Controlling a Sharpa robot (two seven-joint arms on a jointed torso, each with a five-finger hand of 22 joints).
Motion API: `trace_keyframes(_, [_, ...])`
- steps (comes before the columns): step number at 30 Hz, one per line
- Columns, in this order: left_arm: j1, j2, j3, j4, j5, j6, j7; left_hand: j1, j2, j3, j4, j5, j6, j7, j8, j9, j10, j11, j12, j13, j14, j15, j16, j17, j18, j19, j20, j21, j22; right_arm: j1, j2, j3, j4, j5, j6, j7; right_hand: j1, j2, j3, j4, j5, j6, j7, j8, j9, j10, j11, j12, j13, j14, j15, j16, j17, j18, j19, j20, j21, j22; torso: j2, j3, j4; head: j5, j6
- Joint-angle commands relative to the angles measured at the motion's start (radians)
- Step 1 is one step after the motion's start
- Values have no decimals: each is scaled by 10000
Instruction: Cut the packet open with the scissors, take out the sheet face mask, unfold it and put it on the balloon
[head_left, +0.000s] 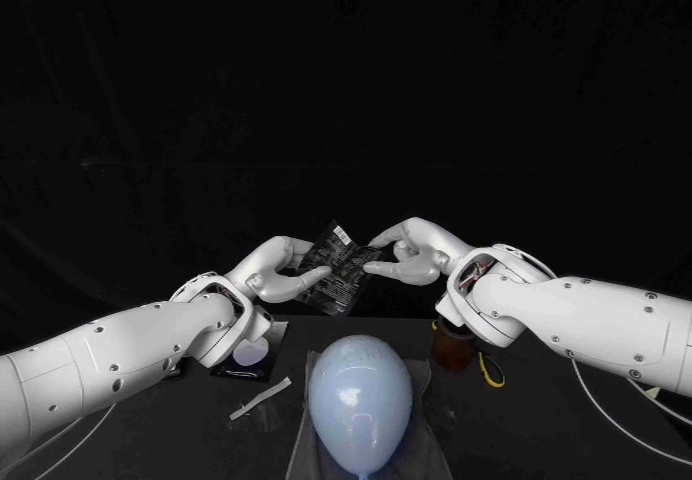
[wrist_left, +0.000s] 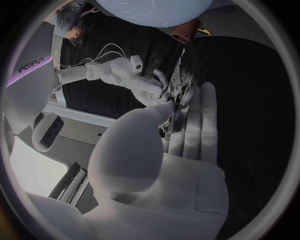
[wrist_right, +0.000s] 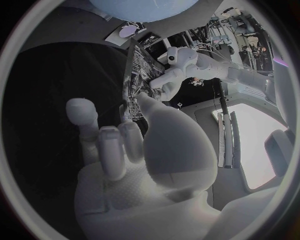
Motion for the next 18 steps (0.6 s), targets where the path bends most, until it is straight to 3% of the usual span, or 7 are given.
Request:
trace_keyframes(1, [10,-14,15,126,146,183,91,70,37,-54,-23,69,123,41,54,1517,-66,-39,-23,-8,-23,-69,-63,12,177,-60,-16,16,8,-23,71,2,-43,260,219,148,-26,-26,-55,21,-40,-63,20,-63,-9,-72,-15,-24,962,714,51,37,1239,124,-46,-10,-30,7,-11,2,7,-14,-19])
trace_keyframes(6, [10,-22,17,208,224,197,88,70,37,-54,-23,69,123,41,54,1517,-66,-39,-23,-8,-23,-69,-63,12,177,-60,-16,16,8,-67,120,1,10,441,284,253,97,114,-95,83,-40,194,-35,50,55,-8,-57,52,1035,730,24,55,1310,123,-24,-22,-20,47,-12,2,4,-25,-16])
trace_keyframes(10, [10,-11,18,237,309,221,74,70,43,-65,-16,69,125,39,48,1515,-69,-39,-24,-13,-24,-68,-69,13,177,-74,-14,25,16,-111,134,0,94,823,257,509,454,616,93,83,-37,1009,-334,513,258,53,-296,112,1090,748,-136,69,1371,130,19,-127,7,113,-10,1,-2,-21,-16])
trace_keyframes(11, [10,-10,19,244,323,227,68,70,47,-69,-13,69,124,40,45,1514,-71,-39,-26,-15,-26,-67,-72,13,177,-80,-13,28,19,-122,132,0,116,924,215,583,683,803,220,-17,-35,1292,-494,716,353,82,-431,137,1118,758,-239,76,1404,123,58,-193,57,177,-10,1,2,-30,-21])
trace_keyframes(15, [10,-7,19,278,392,249,23,65,42,-101,1,69,115,52,23,1506,-96,-29,-36,-30,-46,-58,-95,13,175,-123,-5,44,34,-161,102,0,213,1366,-86,934,1104,1102,472,-278,-33,1742,-847,1291,675,279,-752,312,1320,791,-536,93,1502,81,201,-455,221,385,-11,5,9,-22,-24])
trace_keyframes(18, [11,-5,19,287,438,269,-14,78,14,-160,-4,69,97,77,-10,1495,-153,-8,-52,-53,-98,-40,-140,8,171,-192,8,68,57,-177,51,0,291,1603,-346,1137,1132,1104,533,-336,-33,1694,-900,1488,812,390,-809,415,1443,822,-607,116,1617,47,284,-548,316,507,-12,6,10,-24,-33])
